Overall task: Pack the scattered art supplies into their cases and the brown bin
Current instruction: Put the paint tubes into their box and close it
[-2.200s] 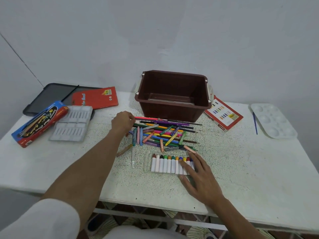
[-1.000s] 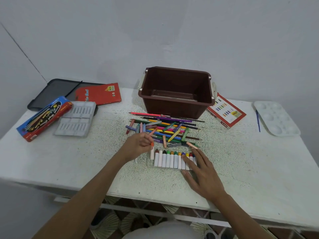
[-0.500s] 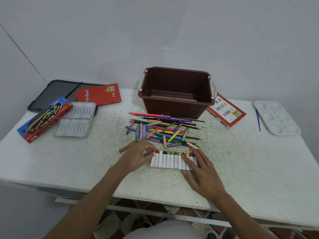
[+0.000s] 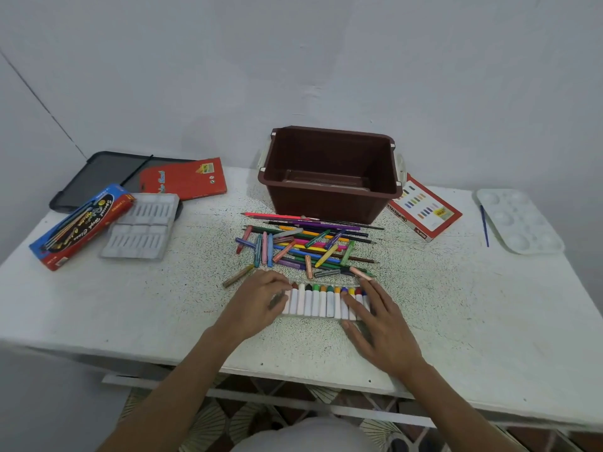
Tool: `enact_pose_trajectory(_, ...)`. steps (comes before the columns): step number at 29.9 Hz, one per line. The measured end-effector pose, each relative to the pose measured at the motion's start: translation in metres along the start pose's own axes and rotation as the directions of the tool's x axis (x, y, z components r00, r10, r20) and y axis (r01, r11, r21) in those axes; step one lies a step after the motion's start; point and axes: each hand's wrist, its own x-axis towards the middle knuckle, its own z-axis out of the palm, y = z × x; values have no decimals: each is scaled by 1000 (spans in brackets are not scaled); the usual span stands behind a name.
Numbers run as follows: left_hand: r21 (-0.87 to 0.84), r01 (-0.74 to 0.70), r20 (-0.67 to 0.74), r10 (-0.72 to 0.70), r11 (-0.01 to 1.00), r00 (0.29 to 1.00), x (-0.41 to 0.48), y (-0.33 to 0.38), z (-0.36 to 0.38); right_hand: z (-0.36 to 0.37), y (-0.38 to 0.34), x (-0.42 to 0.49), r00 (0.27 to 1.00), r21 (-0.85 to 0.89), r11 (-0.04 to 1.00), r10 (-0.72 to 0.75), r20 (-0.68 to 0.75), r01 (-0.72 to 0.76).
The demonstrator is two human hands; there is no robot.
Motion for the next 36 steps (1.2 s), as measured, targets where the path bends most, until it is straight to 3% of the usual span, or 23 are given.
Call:
enact_pose_trajectory(5,49,-81,-39,83,995,996,-13,17,7,2,0,-1,999,-78,996,-37,-3,37)
enact_pose_trajectory(13,273,-239,146,205,932,968,-25,30,30,10,-17,0,965,-202,944,-255,56,261)
enact_pose_trajectory(28,327,-255,223,187,910,957,-25,35,29,6,-25,1,966,-213,943,-241,94,256)
enact_pose_trajectory(36,335,-275,250,197,901,948,-25,31,31,7,-28,2,961,-210,950,-191,198,232)
